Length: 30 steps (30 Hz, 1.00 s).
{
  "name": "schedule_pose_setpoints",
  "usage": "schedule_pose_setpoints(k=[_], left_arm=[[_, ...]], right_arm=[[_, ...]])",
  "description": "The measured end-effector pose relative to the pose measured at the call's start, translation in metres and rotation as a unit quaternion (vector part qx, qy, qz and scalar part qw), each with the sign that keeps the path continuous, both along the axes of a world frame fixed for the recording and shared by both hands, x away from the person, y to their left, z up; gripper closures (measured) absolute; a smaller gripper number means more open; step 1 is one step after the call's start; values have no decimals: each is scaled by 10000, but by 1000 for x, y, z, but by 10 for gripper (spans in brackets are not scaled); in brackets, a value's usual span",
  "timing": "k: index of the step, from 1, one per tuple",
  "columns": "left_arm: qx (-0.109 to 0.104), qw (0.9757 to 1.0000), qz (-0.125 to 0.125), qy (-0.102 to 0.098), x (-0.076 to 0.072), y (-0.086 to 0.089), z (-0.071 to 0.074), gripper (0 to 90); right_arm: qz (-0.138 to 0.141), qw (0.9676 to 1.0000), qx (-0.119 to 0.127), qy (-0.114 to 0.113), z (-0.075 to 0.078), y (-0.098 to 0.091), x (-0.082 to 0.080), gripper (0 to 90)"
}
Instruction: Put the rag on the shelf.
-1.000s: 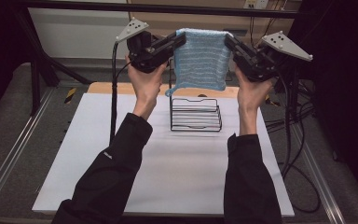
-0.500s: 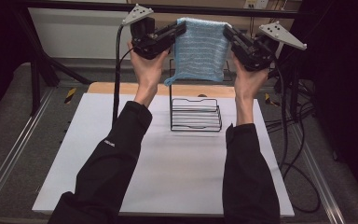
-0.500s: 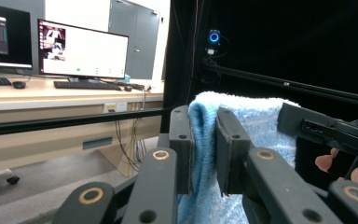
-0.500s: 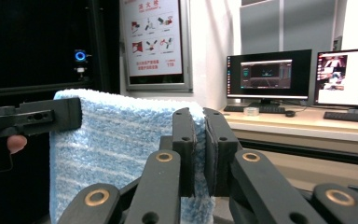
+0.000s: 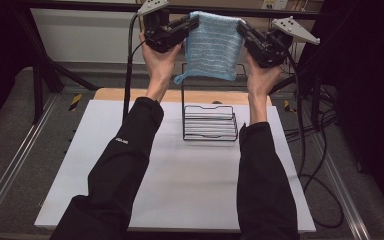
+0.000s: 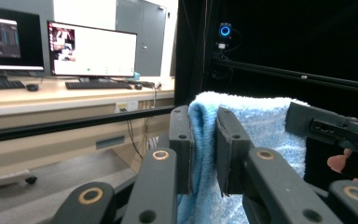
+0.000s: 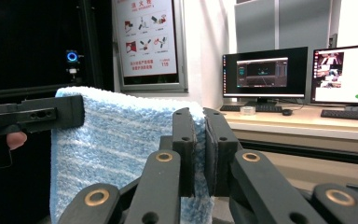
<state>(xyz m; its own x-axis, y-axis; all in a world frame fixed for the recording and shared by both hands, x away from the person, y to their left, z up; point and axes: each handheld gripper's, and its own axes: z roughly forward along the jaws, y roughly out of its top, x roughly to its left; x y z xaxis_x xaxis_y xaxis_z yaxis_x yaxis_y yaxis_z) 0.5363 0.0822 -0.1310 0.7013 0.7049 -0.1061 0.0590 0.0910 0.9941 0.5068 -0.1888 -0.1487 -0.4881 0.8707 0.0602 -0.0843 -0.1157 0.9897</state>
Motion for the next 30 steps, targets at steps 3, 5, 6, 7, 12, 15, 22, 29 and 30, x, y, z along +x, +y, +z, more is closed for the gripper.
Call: schedule_pose_setpoints(k=[3,5,6,7,12,15,22,29,30], left_arm=[[5,10000,-66,39,5,2,-5,781],[-42,9999,-105,90,8,3,-10,781],[-79,9998,-125,99,9,3,-13,781],[-92,9998,-141,118,9,3,-15,780],[-80,9996,-245,132,8,1,-26,780],[-13,9994,-352,59,2,0,-31,780],[-24,9988,-430,-221,-16,4,-27,781],[-17,9988,-459,-141,-24,12,-25,782],[-29,9986,-504,-125,-25,11,-26,782]], right_arm=[[-2,10000,-64,32,-2,0,4,847],[16,9999,-90,62,-4,0,7,846],[21,9999,-109,92,-6,-1,8,846],[25,9999,-122,102,-7,-1,9,847],[35,9996,-213,171,-15,-5,11,846],[43,9994,-245,220,-19,-7,11,846],[258,9995,-150,114,-16,-10,4,846],[473,9987,-70,199,-17,-2,6,846],[482,9986,-73,218,-18,-2,6,846]])
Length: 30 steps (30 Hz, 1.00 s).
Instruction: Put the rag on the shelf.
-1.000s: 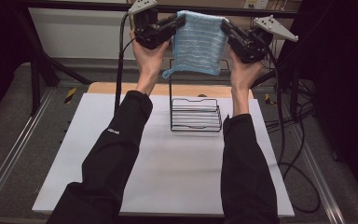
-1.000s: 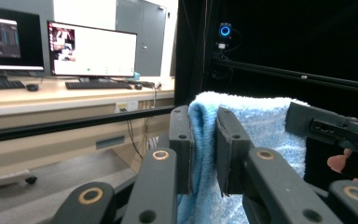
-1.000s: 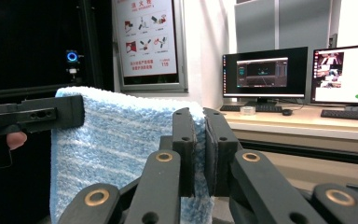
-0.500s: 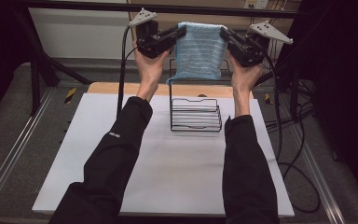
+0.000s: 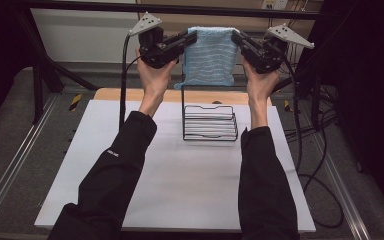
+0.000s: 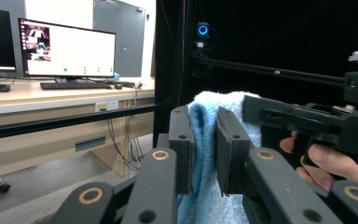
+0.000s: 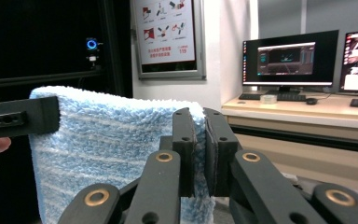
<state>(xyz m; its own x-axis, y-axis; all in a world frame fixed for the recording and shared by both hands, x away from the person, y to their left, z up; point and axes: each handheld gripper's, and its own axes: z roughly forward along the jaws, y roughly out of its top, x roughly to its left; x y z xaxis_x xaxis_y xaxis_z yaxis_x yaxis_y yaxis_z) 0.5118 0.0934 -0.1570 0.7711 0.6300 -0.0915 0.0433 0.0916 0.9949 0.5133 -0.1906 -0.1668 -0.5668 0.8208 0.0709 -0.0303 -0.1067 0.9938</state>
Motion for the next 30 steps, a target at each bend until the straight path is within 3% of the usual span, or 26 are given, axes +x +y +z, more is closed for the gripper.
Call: schedule_pose_setpoints(k=[3,7,12,21,30], left_arm=[[46,9999,-108,-29,-6,-4,-3,782],[346,9992,-143,-101,-11,-13,-5,783],[613,9980,126,95,-1,-20,-15,782],[576,9970,185,476,17,-23,-38,782],[687,9964,-4,495,5,-19,-51,781]], right_arm=[[24,10000,25,76,-2,0,2,846],[-46,9998,-39,196,-6,-3,6,846],[-205,9991,-142,332,-18,-9,9,846],[-210,9988,-234,374,-32,-21,5,846],[-39,9986,-277,451,-46,-26,-9,844]])
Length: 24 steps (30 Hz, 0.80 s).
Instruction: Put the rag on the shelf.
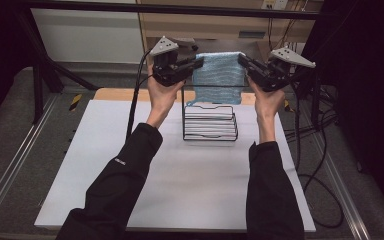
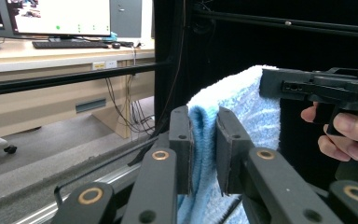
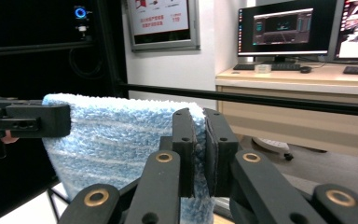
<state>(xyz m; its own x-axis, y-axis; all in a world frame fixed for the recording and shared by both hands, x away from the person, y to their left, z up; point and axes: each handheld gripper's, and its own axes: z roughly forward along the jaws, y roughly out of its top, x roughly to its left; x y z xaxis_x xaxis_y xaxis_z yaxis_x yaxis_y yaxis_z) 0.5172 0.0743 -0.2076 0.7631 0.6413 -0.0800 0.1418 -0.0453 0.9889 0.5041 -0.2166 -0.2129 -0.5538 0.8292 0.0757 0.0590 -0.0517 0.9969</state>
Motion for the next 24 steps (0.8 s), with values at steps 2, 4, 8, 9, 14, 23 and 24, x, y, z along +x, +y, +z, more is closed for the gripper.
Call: schedule_pose_setpoints(k=[2,4,8,9,14,23,24], left_arm=[[19,10000,-1,21,-2,1,-3,780],[21,10000,-33,44,-4,3,-5,779],[46,9999,-83,36,-9,7,-7,778],[60,9999,-104,19,-10,8,-7,777],[99,9997,-227,-15,-17,12,-11,775],[217,9989,-414,31,-25,14,-23,769],[230,9989,-416,50,-27,14,-23,769]], right_arm=[[15,10000,-37,-9,-2,1,-4,844],[34,10000,-85,-19,-3,2,-7,843],[134,9999,-97,-14,-6,2,-12,841],[154,9998,-96,-11,-7,3,-14,841],[273,9995,-135,-41,-11,2,-21,837],[381,9988,-310,-58,-18,1,-33,833],[400,9987,-308,-51,-19,0,-34,833]])
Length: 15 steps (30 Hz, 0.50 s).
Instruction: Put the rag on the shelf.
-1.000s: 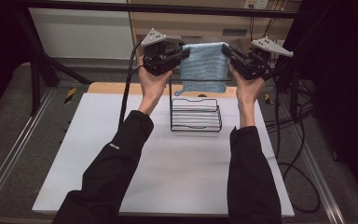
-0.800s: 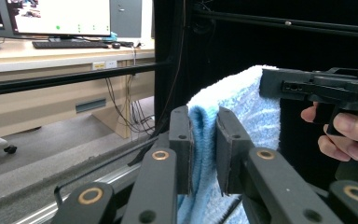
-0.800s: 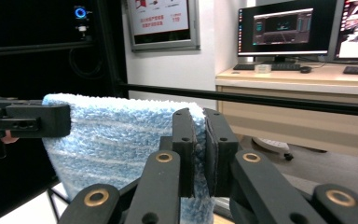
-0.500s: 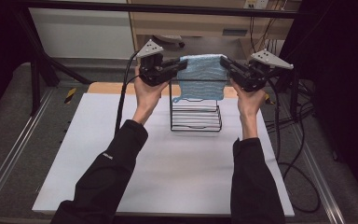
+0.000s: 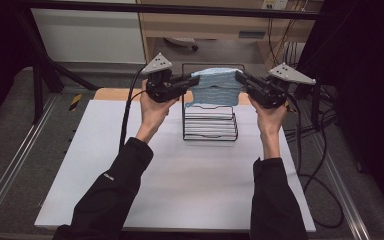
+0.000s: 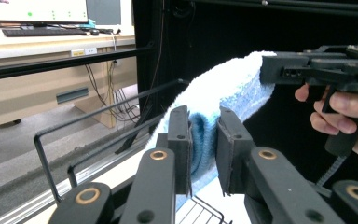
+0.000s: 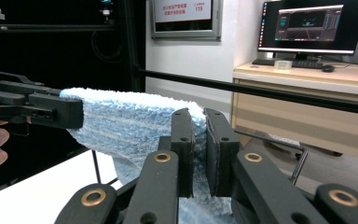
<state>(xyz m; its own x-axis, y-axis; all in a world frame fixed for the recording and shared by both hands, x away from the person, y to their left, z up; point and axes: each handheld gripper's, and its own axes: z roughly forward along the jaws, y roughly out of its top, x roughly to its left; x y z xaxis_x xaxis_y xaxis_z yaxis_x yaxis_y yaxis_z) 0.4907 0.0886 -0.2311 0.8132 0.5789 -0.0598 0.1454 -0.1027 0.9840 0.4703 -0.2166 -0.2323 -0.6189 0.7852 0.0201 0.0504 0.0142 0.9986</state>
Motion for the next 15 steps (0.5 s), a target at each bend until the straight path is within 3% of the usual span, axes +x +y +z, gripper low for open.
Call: schedule_pose_setpoints(k=[9,15], left_arm=[[165,9995,135,222,-9,-4,-7,763],[74,9990,103,433,-12,1,-2,701]], right_arm=[[122,9997,-114,197,-7,-2,-7,832],[192,9993,-163,269,-12,-3,-10,831]])
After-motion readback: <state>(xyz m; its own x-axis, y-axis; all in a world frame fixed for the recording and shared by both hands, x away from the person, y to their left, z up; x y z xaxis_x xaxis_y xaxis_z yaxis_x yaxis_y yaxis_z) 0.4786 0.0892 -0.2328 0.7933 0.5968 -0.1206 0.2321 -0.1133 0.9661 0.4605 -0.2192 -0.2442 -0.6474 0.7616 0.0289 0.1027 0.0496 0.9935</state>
